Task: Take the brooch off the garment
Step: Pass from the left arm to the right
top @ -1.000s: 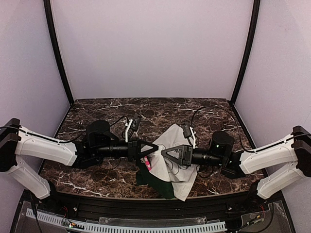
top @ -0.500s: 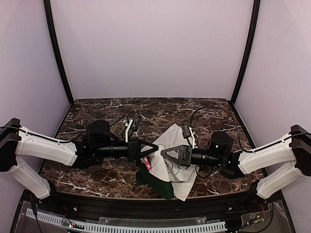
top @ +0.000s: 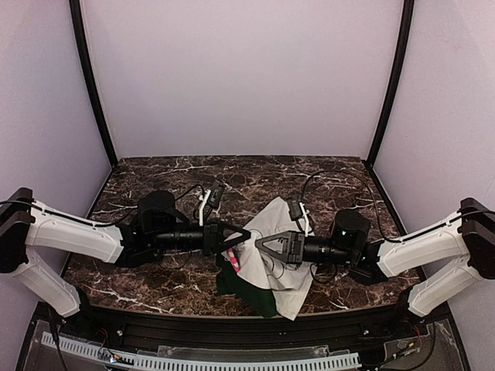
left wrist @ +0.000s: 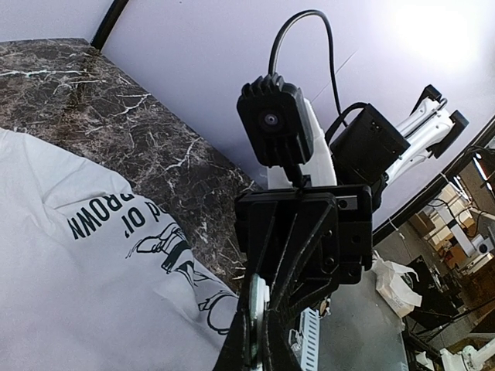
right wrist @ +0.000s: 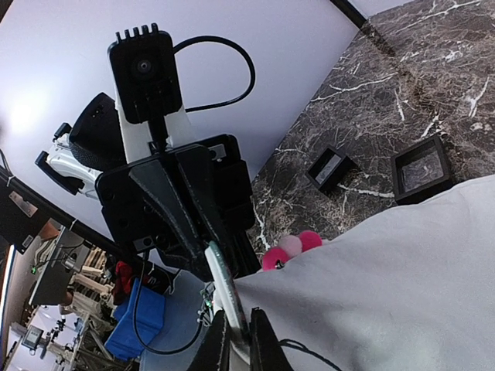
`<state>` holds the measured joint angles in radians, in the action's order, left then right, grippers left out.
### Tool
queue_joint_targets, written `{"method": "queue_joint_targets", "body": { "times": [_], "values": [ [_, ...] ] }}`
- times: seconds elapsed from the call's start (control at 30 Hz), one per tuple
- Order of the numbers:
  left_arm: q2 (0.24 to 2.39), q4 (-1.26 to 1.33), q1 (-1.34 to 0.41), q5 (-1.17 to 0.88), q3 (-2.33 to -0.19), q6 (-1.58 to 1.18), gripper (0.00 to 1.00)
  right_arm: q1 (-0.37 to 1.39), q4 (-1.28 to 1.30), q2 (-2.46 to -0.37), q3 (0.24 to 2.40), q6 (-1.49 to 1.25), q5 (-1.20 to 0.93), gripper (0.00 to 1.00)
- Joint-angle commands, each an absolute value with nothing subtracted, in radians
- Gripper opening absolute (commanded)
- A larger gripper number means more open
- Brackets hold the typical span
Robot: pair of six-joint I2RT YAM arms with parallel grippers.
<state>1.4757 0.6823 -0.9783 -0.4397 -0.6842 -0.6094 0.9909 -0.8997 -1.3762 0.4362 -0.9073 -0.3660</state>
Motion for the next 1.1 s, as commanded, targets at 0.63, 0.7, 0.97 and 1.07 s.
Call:
{"method": "queue_joint_targets", "body": {
  "times": [0.63,0.7,0.97,1.07],
  "values": [
    [1.464,0.585,-0.99,-0.544,-0.739,-0.536,0.01,0.997,-0.739,-1.408,0.543,-0.905,-0.309,0.0],
    [1.458,0.555,-0.99,-0.544,-0.739,-0.525,0.01,0.997,-0.725,-1.397,0.548,-0.876,-0.328,0.0],
    [1.405,0.468,-0.982,-0.519,-0.715,-0.5,0.33,0.98,-0.476,-1.345,0.624,-0.726,-0.453,0.0],
    [1.388,0.446,-0.978,-0.515,-0.705,-0.497,0.5,0.962,-0.384,-1.333,0.654,-0.675,-0.518,0.0]
  ]
}}
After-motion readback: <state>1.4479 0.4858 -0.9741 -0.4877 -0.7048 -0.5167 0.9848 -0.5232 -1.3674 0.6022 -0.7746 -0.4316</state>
